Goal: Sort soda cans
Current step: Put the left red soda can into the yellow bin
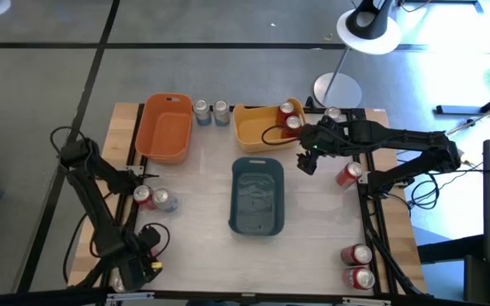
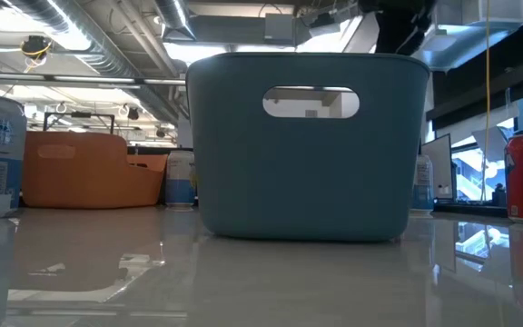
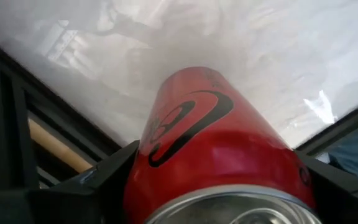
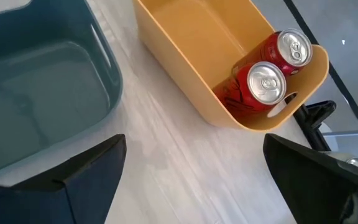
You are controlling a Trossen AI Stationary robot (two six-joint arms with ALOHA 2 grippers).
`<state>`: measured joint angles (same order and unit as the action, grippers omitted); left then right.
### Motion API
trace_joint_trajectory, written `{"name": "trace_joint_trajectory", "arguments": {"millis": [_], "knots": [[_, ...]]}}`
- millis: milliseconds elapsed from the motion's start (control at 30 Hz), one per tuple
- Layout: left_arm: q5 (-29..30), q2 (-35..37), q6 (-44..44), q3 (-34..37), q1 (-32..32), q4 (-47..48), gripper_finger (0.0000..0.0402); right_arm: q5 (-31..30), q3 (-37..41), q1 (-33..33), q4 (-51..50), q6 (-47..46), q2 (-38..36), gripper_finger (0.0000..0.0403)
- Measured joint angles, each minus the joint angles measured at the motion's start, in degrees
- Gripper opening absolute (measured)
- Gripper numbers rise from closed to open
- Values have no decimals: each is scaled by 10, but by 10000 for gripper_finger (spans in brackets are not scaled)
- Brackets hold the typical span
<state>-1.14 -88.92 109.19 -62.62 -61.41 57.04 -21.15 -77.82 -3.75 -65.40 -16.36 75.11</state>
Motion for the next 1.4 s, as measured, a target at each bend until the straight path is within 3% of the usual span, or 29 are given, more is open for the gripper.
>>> {"name": "trace_joint_trajectory", "arguments": {"millis": [400,667,900,1033,1233,1400], "knots": [[44,62,-143,-38,110,9,300,4,0,13,-31,-7,0,379],[55,98,-345,-69,233,12,302,-10,0,58,-9,1,0,379],[55,106,-538,-136,357,13,302,-52,0,80,31,1,0,379],[58,107,-641,-178,422,13,302,-55,1,82,83,20,0,379],[89,107,-759,-211,512,2,302,-47,46,87,244,108,-1,371],[90,103,-832,-211,579,-1,302,-50,79,86,355,151,0,298]]}}
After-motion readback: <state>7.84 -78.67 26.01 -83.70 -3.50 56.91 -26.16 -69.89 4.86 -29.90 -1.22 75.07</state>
